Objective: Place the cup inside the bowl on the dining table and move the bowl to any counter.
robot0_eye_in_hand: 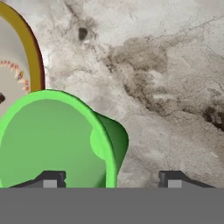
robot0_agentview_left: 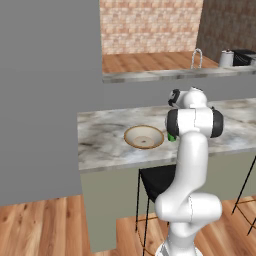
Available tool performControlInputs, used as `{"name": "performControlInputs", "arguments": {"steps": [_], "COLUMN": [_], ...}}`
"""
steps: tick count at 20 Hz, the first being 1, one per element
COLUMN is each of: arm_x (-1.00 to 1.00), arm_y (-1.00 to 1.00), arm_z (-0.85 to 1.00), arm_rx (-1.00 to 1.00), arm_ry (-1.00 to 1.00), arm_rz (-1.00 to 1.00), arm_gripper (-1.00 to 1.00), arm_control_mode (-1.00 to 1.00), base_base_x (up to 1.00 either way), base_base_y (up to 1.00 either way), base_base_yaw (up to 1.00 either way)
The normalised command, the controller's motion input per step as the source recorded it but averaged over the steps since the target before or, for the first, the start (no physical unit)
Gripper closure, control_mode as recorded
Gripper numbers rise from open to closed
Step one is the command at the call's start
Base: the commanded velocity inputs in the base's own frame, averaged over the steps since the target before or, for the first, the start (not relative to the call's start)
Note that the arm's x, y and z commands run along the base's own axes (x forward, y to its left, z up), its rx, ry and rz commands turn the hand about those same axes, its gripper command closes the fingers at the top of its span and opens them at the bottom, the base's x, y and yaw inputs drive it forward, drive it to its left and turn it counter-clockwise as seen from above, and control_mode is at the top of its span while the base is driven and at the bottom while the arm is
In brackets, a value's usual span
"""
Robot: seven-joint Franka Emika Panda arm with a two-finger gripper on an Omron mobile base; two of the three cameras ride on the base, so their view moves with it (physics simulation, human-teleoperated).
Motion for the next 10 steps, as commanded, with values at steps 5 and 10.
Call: {"name": "performControlInputs", "arguments": {"steps": [5,10], "arm_x": [0.00,0.00], "arm_y": [0.00,0.00], "arm_z": [0.00,0.00], "arm_rx": [0.00,0.00], "arm_ry": [0.00,0.00], "arm_rz": [0.00,0.00], "arm_gripper": [1.00,1.00], "arm_control_mode": [-1.00,-1.00], "base_base_x": [0.00,0.00], "base_base_y": [0.00,0.00], "base_base_yaw": [0.00,0.00]}}
